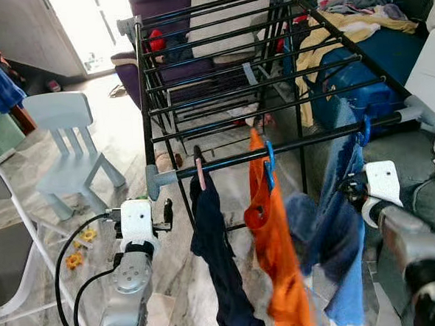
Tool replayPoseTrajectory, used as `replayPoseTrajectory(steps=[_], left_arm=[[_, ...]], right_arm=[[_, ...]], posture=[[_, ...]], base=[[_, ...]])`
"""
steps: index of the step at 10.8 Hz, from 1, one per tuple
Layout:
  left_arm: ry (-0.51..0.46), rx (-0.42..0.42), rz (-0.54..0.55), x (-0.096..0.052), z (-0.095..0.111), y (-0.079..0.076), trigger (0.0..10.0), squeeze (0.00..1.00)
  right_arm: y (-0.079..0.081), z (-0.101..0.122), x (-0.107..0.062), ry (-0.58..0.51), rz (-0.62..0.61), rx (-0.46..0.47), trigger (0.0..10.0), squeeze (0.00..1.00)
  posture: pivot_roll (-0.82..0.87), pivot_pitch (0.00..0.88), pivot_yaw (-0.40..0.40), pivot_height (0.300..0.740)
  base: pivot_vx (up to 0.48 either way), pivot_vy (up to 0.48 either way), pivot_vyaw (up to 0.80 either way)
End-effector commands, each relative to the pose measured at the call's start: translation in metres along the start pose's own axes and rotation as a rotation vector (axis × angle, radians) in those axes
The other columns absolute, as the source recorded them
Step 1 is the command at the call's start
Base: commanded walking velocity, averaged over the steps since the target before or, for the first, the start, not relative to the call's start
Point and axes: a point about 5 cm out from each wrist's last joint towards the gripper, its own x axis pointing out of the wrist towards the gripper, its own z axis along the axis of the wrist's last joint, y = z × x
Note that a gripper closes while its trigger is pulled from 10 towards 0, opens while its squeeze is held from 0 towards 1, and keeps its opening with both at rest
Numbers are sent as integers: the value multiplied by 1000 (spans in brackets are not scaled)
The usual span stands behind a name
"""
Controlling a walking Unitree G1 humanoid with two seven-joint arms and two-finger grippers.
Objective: Hang hanger
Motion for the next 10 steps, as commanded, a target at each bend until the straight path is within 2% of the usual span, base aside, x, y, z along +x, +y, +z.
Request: replayPoseTrajectory(steps=[1, 4, 6, 7, 10], left_arm=[[-7, 14, 42, 0, 1, 10, 10000, 0], [-18, -4, 74, -1, 2, 10, 10000, 0], [-14, 1, 78, -3, 0, 9, 10000, 0], [-14, 4, 90, -3, -1, 10, 10000, 0], [-25, -3, 152, -4, 0, 18, 10000, 0]], right_arm=[[3, 9, 0, -51, -6, 5, 10000, 1000], [3, 19, -19, -210, -99, -16, 10000, 1000], [22, 22, -36, -316, -88, -46, 10000, 1000], [30, 22, -40, -336, -83, -60, 10000, 1000], [48, 28, -37, -353, -29, -70, 10000, 1000]], posture=[[-133, 0, 127, 740], [-143, 0, 116, 740], [-149, 0, 121, 740], [-144, 0, 118, 740], [-114, 0, 75, 740]], base=[[0, 0, 0], [0, 0, 0], [0, 0, 0], [0, 0, 0], [0, 0, 0]])
